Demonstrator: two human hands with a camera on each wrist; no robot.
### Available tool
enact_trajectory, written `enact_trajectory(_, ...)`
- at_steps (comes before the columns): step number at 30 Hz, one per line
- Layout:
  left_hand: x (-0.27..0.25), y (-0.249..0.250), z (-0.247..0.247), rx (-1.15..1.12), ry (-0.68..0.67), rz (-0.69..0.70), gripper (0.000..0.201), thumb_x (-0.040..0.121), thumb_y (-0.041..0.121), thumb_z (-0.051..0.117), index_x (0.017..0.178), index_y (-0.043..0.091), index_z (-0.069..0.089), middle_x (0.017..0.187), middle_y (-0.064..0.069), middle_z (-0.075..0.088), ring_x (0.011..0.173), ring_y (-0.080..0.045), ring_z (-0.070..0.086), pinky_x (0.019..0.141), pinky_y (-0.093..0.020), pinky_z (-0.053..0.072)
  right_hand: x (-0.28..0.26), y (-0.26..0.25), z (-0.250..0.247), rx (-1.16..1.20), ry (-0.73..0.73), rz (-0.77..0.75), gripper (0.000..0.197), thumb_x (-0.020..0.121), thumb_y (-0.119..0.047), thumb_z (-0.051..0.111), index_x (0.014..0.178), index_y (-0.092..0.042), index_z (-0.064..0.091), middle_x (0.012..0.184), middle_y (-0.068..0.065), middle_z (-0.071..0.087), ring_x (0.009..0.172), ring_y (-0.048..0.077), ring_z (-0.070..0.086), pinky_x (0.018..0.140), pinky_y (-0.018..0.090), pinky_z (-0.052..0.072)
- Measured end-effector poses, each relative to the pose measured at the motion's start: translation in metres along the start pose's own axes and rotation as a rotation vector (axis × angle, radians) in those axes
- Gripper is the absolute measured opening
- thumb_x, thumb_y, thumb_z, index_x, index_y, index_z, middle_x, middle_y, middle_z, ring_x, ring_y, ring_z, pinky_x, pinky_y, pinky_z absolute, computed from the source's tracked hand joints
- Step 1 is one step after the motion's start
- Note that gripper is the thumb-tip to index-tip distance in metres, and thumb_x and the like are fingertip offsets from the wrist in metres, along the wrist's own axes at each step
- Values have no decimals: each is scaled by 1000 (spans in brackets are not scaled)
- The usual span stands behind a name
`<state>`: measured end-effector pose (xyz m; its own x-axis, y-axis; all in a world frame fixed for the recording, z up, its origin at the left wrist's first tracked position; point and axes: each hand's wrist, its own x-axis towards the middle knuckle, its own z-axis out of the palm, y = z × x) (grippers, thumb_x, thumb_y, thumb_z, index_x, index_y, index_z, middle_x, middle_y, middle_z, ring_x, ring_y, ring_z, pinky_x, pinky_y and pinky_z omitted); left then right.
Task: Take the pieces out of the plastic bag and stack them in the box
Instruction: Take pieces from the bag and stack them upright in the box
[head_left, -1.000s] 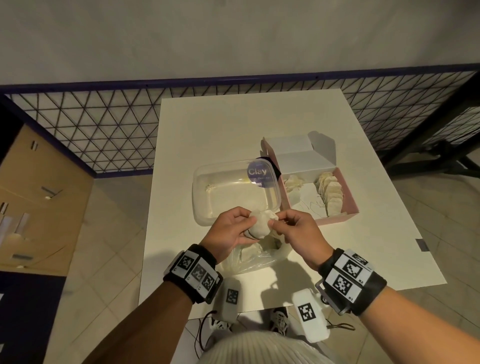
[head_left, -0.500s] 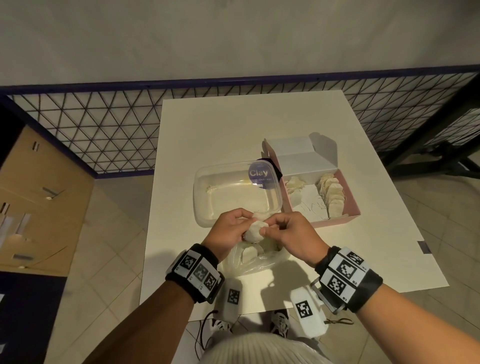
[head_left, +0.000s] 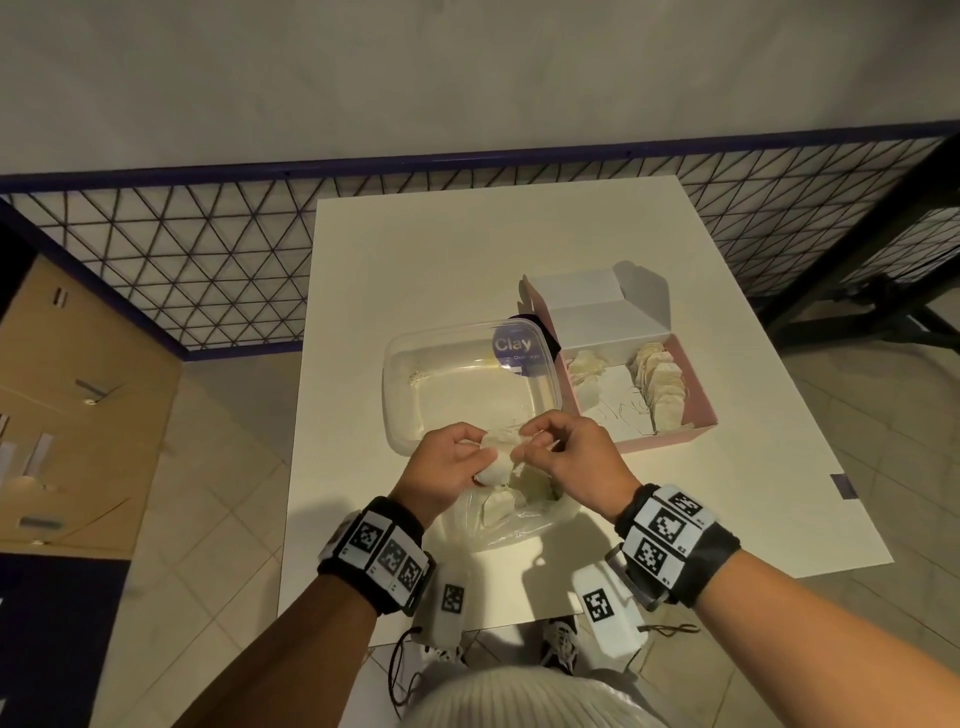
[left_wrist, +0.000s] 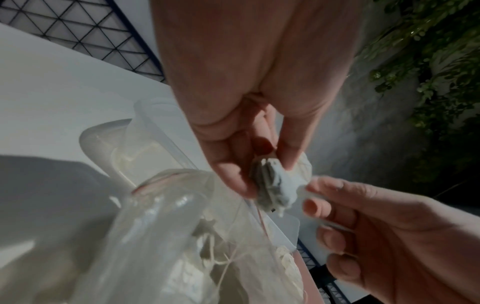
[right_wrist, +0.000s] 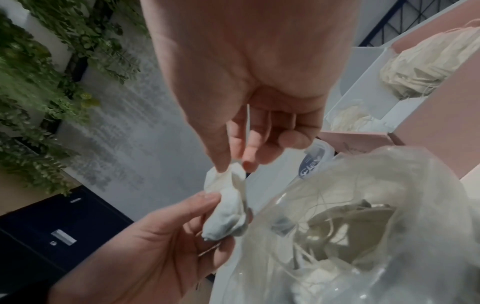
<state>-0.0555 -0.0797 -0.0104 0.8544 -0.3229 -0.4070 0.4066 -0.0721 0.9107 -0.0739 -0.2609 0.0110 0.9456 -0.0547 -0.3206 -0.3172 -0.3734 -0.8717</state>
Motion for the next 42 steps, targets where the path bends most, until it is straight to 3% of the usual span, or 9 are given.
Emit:
enact_trajectory(5, 0, 1, -22, 76, 109, 9, 4, 90, 7, 62, 90, 3, 62, 70, -2, 72, 62, -12, 64, 62, -28, 50, 0, 18, -1, -445, -141, -105, 9, 84, -8, 61, 82, -17, 64, 84, 2, 66, 73, 14, 59, 69, 21, 43)
enact_trajectory(11, -12, 2, -37, 94, 80, 56, 4, 88, 1, 61, 85, 2, 64, 59, 9, 65, 57, -1, 58, 59, -13, 45, 10, 35, 33, -858, -350, -136, 31, 84, -27, 61, 113, -16, 62, 111, 9, 63, 103, 28, 59, 85, 33, 48)
enact_trajectory(15, -20, 4, -43, 53, 83, 72, 9, 85, 9, 65, 89, 1, 64, 70, -1, 69, 63, -10, 63, 62, -20, 49, 18, 42, 48, -918, -396, -97, 28, 82, -30, 60, 108, -19, 62, 107, 9, 62, 102, 29, 58, 82, 34, 47)
enact_trajectory(17, -23, 6, -46, 37, 90, 79, 15, 84, 13, 65, 92, 0, 64, 77, -10, 70, 69, -17, 65, 66, -26, 52, 19, 43, 49, -909, -394, -100, 8, 82, -24, 59, 84, -18, 62, 95, 9, 60, 95, 29, 59, 74, 31, 43)
enact_trajectory(19, -27, 8, -48, 21, 93, 89, 17, 84, 14, 65, 93, 0, 63, 81, -15, 70, 73, -21, 66, 70, -31, 53, 19, 47, 48, -878, -396, -102, 18, 82, -20, 58, 66, -17, 51, 85, 8, 55, 86, 26, 57, 72, 32, 43)
enact_trajectory(25, -24, 16, -51, -26, 191, 104, 2, 90, 5, 60, 92, 5, 62, 80, -11, 68, 71, -17, 65, 73, -36, 51, -2, 27, 24, -546, -360, -121, 10, 85, -23, 62, 84, -12, 60, 87, 11, 65, 83, 27, 59, 76, 33, 45)
enact_trajectory(30, -19, 25, -48, -28, 279, 99, 6, 91, 6, 58, 93, 11, 58, 82, -8, 70, 69, -15, 66, 61, -25, 52, -25, -6, -21, -27, -278, -38, 16, 86, -13, 65, 78, -4, 54, 63, -2, 54, 58, 6, 54, 62, 24, 46)
enact_trajectory(35, -19, 32, -14, -16, 160, 46, 19, 90, 5, 59, 97, 19, 47, 99, -24, 64, 75, -29, 65, 59, -38, 59, -29, -12, -42, 351, -336, 39, 79, 69, -35, 79, 108, 23, 42, 85, 22, 48, 69, 28, 49, 57, 23, 49)
enact_trajectory(42, -24, 37, 30, -137, -102, -38, 14, 93, -1, 52, 97, 12, 55, 99, -18, 69, 79, -31, 70, 50, -33, 58, -30, -17, -37, 309, -283, 82, 8, 87, -5, 63, 83, -11, 64, 66, -1, 65, 61, 19, 52, 52, 24, 45)
